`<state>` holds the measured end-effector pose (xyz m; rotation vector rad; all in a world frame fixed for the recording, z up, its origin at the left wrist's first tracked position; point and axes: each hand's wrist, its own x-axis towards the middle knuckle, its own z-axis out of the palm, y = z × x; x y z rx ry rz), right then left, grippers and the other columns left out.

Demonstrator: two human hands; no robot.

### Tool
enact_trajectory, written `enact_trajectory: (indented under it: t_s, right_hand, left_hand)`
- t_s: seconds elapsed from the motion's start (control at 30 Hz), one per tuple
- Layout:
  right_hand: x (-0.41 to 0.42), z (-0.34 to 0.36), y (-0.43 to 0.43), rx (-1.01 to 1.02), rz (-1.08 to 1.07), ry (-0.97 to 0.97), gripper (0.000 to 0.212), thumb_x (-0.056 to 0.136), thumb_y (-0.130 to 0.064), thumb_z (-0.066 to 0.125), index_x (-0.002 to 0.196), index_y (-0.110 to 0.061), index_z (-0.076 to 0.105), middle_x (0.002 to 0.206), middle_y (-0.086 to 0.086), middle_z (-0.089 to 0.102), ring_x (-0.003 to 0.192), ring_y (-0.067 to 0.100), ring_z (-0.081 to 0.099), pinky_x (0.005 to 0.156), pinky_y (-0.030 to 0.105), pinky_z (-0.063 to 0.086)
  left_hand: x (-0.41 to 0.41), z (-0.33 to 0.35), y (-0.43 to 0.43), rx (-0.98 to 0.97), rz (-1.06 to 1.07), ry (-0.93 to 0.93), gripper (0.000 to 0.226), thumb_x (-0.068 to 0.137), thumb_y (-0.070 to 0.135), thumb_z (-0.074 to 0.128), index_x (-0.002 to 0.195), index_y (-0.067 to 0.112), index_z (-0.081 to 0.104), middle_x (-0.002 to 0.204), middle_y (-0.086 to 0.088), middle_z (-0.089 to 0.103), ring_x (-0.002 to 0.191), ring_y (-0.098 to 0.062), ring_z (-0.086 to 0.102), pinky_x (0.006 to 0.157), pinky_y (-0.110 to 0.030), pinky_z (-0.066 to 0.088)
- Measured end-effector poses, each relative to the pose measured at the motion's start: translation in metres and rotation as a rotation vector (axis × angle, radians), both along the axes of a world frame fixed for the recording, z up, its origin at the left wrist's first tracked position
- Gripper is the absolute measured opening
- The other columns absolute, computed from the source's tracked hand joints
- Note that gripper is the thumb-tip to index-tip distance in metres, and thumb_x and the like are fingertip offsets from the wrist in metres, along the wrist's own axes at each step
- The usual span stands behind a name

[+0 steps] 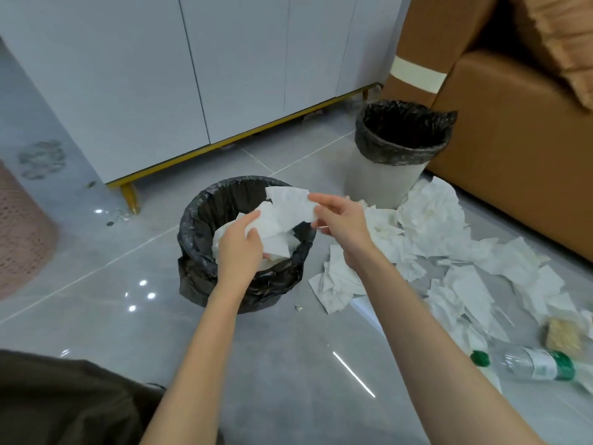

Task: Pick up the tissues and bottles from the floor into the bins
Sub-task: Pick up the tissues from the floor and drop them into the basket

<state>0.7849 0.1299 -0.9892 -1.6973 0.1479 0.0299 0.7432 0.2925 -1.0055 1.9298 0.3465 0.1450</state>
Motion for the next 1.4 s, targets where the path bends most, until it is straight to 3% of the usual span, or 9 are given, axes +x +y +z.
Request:
enact_trajectory:
  t_s: [0.13, 0.27, 0.37, 0.57, 0.7, 0.83, 0.93, 1.07, 1.4]
  right_hand:
    - [0.006, -0.011, 0.027, -0.236, 0.245, 0.045, 0.038, 0.091, 0.000, 0.041, 0.117, -0.014, 0.065, 0.094, 0.001, 0.059, 0.068, 0.009, 0.056, 0.060, 0.015, 0.045]
    - [0.005, -0.021, 0.026, -0.481, 0.377, 0.017, 0.040, 0.092, -0.003, 0.041, 0.125, -0.013, 0.061, 0.096, -0.004, 0.051, 0.084, 0.011, 0.048, 0.065, 0.011, 0.038]
    - [0.000, -0.027, 0.011, -0.441, 0.234, -0.002, 0.037, 0.090, -0.006, 0.046, 0.120, -0.018, 0.065, 0.090, -0.002, 0.059, 0.076, 0.011, 0.053, 0.065, 0.016, 0.040]
    - [-0.017, -0.060, -0.041, -0.263, -0.043, 0.119, 0.030, 0.089, -0.005, 0.048, 0.106, -0.021, 0.067, 0.108, -0.004, 0.063, 0.093, 0.015, 0.058, 0.084, 0.030, 0.048]
    - [-0.034, -0.097, -0.078, -0.225, -0.116, 0.347, 0.033, 0.089, -0.003, 0.045, 0.112, -0.013, 0.066, 0.091, 0.000, 0.061, 0.075, 0.015, 0.054, 0.062, 0.023, 0.045]
    - [-0.053, -0.142, -0.091, -0.239, -0.101, 0.528, 0.033, 0.087, -0.004, 0.045, 0.111, -0.014, 0.066, 0.097, 0.006, 0.061, 0.074, 0.017, 0.053, 0.060, 0.022, 0.045]
    - [-0.067, -0.162, -0.090, -0.311, -0.024, 0.570, 0.037, 0.088, -0.006, 0.046, 0.119, -0.011, 0.064, 0.108, 0.002, 0.060, 0.082, 0.017, 0.054, 0.072, 0.025, 0.049]
    - [-0.073, -0.181, -0.084, -0.547, 0.171, 0.477, 0.044, 0.088, -0.005, 0.046, 0.131, -0.011, 0.055, 0.139, 0.004, 0.050, 0.127, 0.021, 0.046, 0.106, 0.028, 0.034]
    - [-0.060, -0.210, -0.062, -0.912, 0.543, 0.504, 0.053, 0.092, -0.012, 0.041, 0.143, -0.027, 0.040, 0.160, 0.000, 0.006, 0.136, 0.036, 0.016, 0.108, 0.043, 0.030]
  left_hand:
    - [0.001, -0.013, 0.013, 0.236, -0.058, 0.092, 0.047, 0.100, 0.011, 0.035, 0.147, 0.013, 0.031, 0.152, -0.008, 0.032, 0.134, -0.026, 0.038, 0.109, -0.035, 0.031]
    - [0.004, -0.025, 0.020, 0.409, -0.209, 0.271, 0.054, 0.102, 0.027, 0.031, 0.151, 0.016, 0.013, 0.159, -0.015, -0.005, 0.145, -0.034, 0.013, 0.113, -0.042, 0.023]
    - [0.004, -0.028, 0.013, 0.429, -0.193, 0.221, 0.054, 0.101, 0.030, 0.033, 0.151, 0.020, 0.017, 0.159, -0.010, -0.005, 0.146, -0.031, -0.003, 0.117, -0.045, 0.012]
    - [-0.001, -0.011, -0.026, 0.323, -0.199, -0.060, 0.042, 0.099, 0.021, 0.042, 0.140, 0.017, 0.041, 0.146, -0.001, 0.041, 0.134, -0.018, 0.037, 0.107, -0.030, 0.029]
    - [-0.008, -0.017, -0.064, 0.348, -0.270, -0.115, 0.036, 0.096, 0.016, 0.041, 0.131, 0.021, 0.051, 0.125, 0.001, 0.058, 0.111, -0.019, 0.055, 0.092, -0.035, 0.046]
    - [-0.018, -0.044, -0.090, 0.349, -0.379, -0.034, 0.035, 0.095, 0.017, 0.042, 0.127, 0.023, 0.054, 0.114, 0.004, 0.064, 0.101, -0.020, 0.060, 0.085, -0.040, 0.050]
    - [-0.027, -0.079, -0.095, 0.385, -0.453, 0.108, 0.035, 0.095, 0.020, 0.043, 0.129, 0.025, 0.053, 0.116, 0.003, 0.064, 0.103, -0.021, 0.061, 0.085, -0.038, 0.049]
    - [-0.039, -0.126, -0.090, 0.394, -0.491, 0.313, 0.037, 0.094, 0.017, 0.044, 0.129, 0.021, 0.053, 0.120, -0.005, 0.064, 0.109, -0.026, 0.059, 0.092, -0.039, 0.048]
    - [-0.052, -0.182, -0.069, 0.246, -0.425, 0.378, 0.039, 0.089, -0.001, 0.047, 0.125, 0.008, 0.058, 0.124, -0.011, 0.061, 0.112, -0.024, 0.059, 0.099, -0.035, 0.044]
